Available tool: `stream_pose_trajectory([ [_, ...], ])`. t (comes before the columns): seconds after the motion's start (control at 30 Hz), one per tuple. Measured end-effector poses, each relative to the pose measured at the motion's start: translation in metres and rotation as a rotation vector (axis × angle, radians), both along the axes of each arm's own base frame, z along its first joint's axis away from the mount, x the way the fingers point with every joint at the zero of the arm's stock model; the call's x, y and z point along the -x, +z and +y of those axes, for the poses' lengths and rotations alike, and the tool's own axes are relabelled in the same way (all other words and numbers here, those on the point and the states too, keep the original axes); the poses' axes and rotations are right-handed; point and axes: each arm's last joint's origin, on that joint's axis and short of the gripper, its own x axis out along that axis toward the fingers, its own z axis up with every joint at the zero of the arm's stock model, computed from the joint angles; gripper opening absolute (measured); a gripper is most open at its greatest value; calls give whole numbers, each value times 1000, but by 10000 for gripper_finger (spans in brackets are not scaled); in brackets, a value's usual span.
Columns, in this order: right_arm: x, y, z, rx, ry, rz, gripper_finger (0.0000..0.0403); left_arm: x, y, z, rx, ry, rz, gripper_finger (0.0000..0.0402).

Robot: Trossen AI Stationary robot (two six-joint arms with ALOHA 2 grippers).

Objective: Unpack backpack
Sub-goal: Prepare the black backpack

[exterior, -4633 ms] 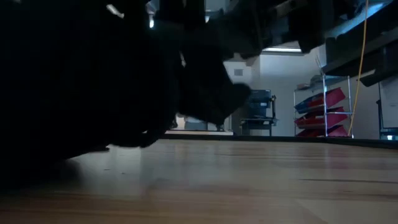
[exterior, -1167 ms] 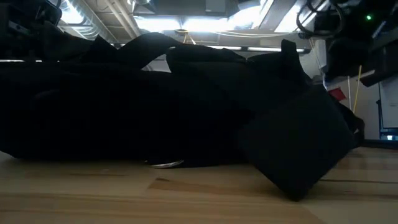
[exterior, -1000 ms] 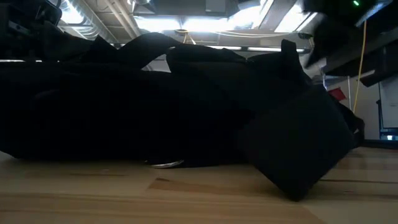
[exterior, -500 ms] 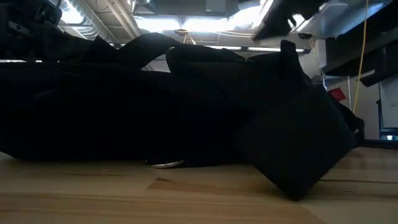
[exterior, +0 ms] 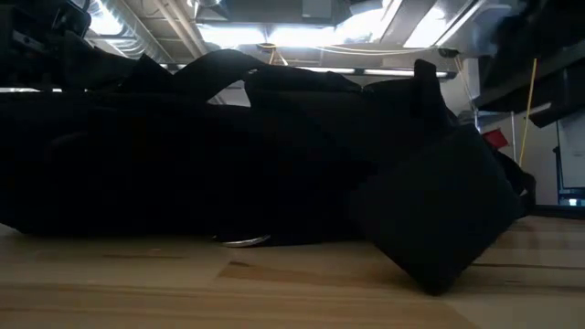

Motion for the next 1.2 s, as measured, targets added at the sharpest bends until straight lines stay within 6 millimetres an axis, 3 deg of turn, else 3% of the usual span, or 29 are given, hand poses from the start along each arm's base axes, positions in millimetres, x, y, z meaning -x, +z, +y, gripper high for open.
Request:
stream_pose_trajectory([
  [0.13,14,-26,-2,1,-173,15,324,0,0,0,0,0,0,0],
  [0.33,23,-70,-9,-9,-299,-29,324,0,0,0,0,0,-1,0],
  [0.73,20,-107,-25,-73,-390,-124,314,0,0,0,0,0,0,0],
  [0.9,18,-109,-30,-74,-414,-138,250,0,0,0,0,0,0,0],
  [1.2,17,-109,-29,-56,-381,-142,69,0,0,0,0,0,-1,0],
])
